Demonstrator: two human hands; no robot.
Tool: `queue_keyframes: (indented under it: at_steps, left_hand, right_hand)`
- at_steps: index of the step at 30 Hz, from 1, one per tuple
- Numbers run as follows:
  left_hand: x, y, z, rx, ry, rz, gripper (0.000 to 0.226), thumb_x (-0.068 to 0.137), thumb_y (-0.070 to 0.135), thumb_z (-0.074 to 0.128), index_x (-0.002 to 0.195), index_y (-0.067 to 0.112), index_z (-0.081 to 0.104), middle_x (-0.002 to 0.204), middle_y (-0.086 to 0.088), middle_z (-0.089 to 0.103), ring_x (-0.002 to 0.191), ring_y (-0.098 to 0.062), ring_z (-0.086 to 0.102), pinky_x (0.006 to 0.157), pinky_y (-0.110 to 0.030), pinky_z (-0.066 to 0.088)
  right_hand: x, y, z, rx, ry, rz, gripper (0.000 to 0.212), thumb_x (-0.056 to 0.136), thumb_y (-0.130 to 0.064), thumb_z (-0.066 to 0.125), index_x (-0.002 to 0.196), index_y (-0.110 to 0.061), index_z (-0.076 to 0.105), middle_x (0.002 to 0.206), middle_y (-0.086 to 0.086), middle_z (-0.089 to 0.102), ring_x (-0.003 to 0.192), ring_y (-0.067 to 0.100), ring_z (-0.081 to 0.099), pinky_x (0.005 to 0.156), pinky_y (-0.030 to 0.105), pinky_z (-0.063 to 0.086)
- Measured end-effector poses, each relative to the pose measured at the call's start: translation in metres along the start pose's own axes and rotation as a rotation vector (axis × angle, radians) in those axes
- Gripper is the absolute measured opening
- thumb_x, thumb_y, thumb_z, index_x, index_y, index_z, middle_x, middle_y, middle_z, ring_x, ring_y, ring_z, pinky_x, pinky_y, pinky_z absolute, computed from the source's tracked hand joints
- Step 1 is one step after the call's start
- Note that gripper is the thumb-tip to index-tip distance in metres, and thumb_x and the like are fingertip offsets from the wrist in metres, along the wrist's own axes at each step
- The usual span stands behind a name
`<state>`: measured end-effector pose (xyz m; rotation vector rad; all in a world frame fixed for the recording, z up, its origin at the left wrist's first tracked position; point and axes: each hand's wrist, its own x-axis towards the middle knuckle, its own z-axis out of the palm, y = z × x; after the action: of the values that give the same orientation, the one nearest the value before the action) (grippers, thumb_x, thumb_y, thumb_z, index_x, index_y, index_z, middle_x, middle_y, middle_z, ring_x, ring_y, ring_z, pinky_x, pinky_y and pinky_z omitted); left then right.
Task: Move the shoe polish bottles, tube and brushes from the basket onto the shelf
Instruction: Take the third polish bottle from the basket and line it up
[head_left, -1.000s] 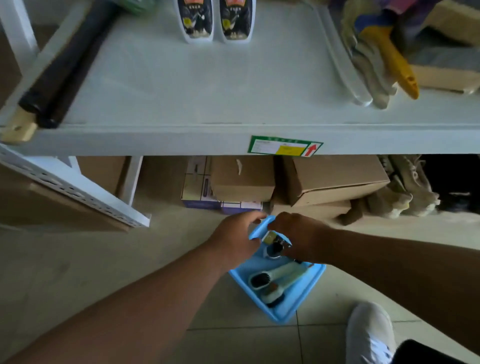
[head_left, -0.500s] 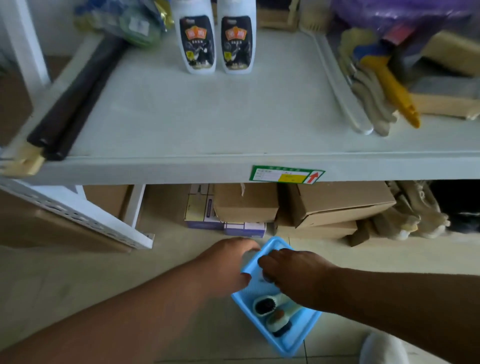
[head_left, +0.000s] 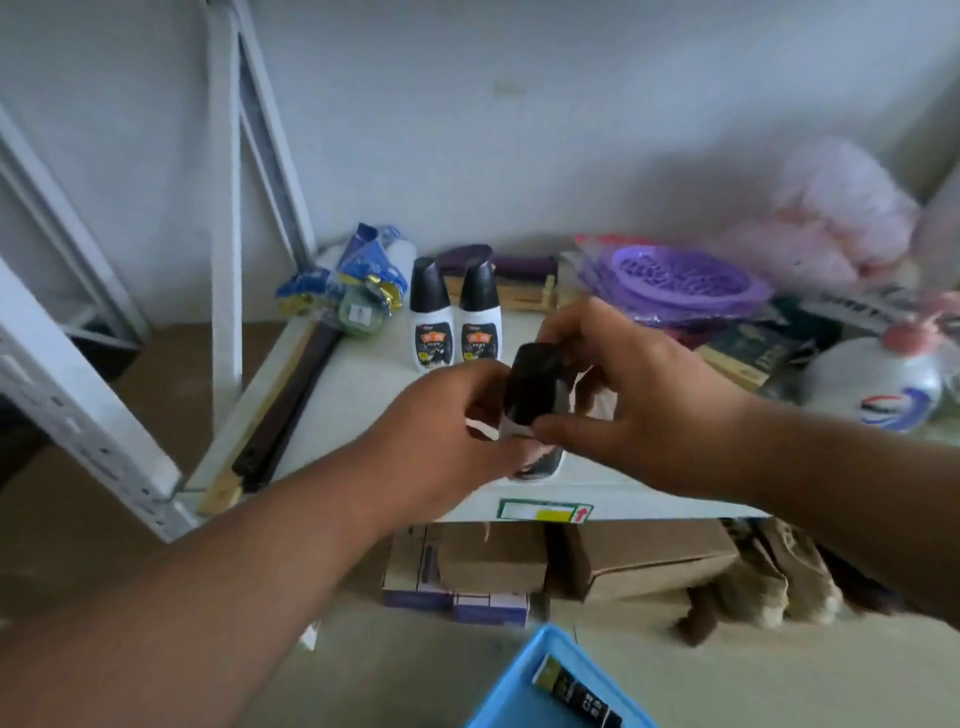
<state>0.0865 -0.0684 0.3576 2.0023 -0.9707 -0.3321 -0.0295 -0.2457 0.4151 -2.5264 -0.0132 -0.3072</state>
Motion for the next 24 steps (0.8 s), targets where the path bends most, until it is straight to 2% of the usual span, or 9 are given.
queue_keyframes:
  at_steps: [3,6,8,11,13,16,18,21,24]
  left_hand:
    - [0.026,-0.006,-0.013,-0.023,0.08,-0.011,0.035,0.086,0.011,0.084,0.115,0.028,0.073,0.108,0.009,0.082,0.102,-0.005,0.077,0.092,-0.031,0.061]
    - [0.042,-0.031,-0.017,0.014,0.129,-0.111,0.03,0.086,-0.001,0.073,0.103,0.023,0.075,0.105,-0.001,0.078,0.095,-0.018,0.075,0.08,-0.026,0.057]
    - [0.047,-0.052,-0.017,0.01,0.173,-0.197,0.026,0.081,-0.001,0.069,0.092,0.022,0.076,0.096,-0.006,0.077,0.084,-0.02,0.071,0.073,-0.029,0.058]
    - [0.05,-0.08,-0.017,0.069,0.259,-0.269,0.021,0.076,0.004,0.071,0.083,0.023,0.075,0.081,0.0,0.074,0.072,-0.017,0.067,0.065,-0.027,0.054]
    - [0.051,-0.093,-0.018,0.144,0.332,-0.283,0.021,0.079,0.004,0.074,0.081,0.025,0.074,0.079,0.003,0.075,0.071,-0.011,0.068,0.063,-0.017,0.049]
    - [0.055,-0.104,-0.014,0.206,0.387,-0.256,0.022,0.081,0.004,0.077,0.079,0.026,0.074,0.077,0.008,0.074,0.073,-0.003,0.068,0.056,-0.004,0.044]
    - [0.056,-0.108,-0.01,0.206,0.378,-0.236,0.022,0.082,0.005,0.077,0.079,0.026,0.075,0.076,0.009,0.074,0.082,0.004,0.067,0.061,-0.002,0.046]
    - [0.053,-0.111,-0.004,0.242,0.343,-0.17,0.024,0.083,0.004,0.078,0.081,0.028,0.076,0.076,0.012,0.073,0.087,0.007,0.067,0.067,0.0,0.046]
    - [0.05,-0.113,-0.003,0.237,0.352,-0.14,0.025,0.085,0.002,0.077,0.084,0.027,0.077,0.078,0.014,0.072,0.088,0.011,0.065,0.068,0.001,0.046]
  right_hand:
    - [0.032,0.011,-0.016,0.081,0.103,0.047,0.054,0.082,-0.026,0.087,0.122,-0.035,0.054,0.104,-0.013,0.073,0.089,0.001,0.07,0.079,0.023,0.058]
    - [0.063,0.033,-0.018,0.132,0.15,0.092,0.053,0.082,-0.026,0.086,0.126,-0.03,0.057,0.108,-0.009,0.075,0.094,0.008,0.073,0.09,0.038,0.06]
    - [0.08,0.05,-0.014,0.114,0.16,0.109,0.052,0.082,-0.026,0.085,0.126,-0.03,0.058,0.107,-0.008,0.075,0.095,0.011,0.073,0.092,0.041,0.059]
    - [0.099,0.071,-0.005,0.057,0.157,0.138,0.053,0.083,-0.023,0.084,0.129,-0.029,0.058,0.11,-0.009,0.073,0.099,0.012,0.071,0.091,0.034,0.058]
    - [0.111,0.083,0.001,0.041,0.144,0.158,0.055,0.085,-0.02,0.083,0.132,-0.027,0.057,0.114,-0.007,0.07,0.103,0.014,0.07,0.09,0.03,0.057]
    - [0.129,0.1,0.012,0.028,0.137,0.18,0.054,0.085,-0.018,0.082,0.132,-0.027,0.057,0.115,-0.004,0.07,0.104,0.017,0.069,0.091,0.033,0.058]
    - [0.139,0.11,0.018,0.016,0.148,0.185,0.052,0.085,-0.018,0.082,0.13,-0.028,0.058,0.114,-0.004,0.07,0.104,0.018,0.069,0.09,0.034,0.058]
    - [0.151,0.118,0.023,-0.011,0.154,0.187,0.048,0.087,-0.02,0.081,0.129,-0.027,0.058,0.113,-0.002,0.07,0.102,0.02,0.069,0.082,0.027,0.057]
    - [0.159,0.122,0.025,-0.025,0.177,0.196,0.045,0.087,-0.022,0.08,0.127,-0.026,0.059,0.113,0.001,0.072,0.101,0.023,0.07,0.088,0.041,0.06]
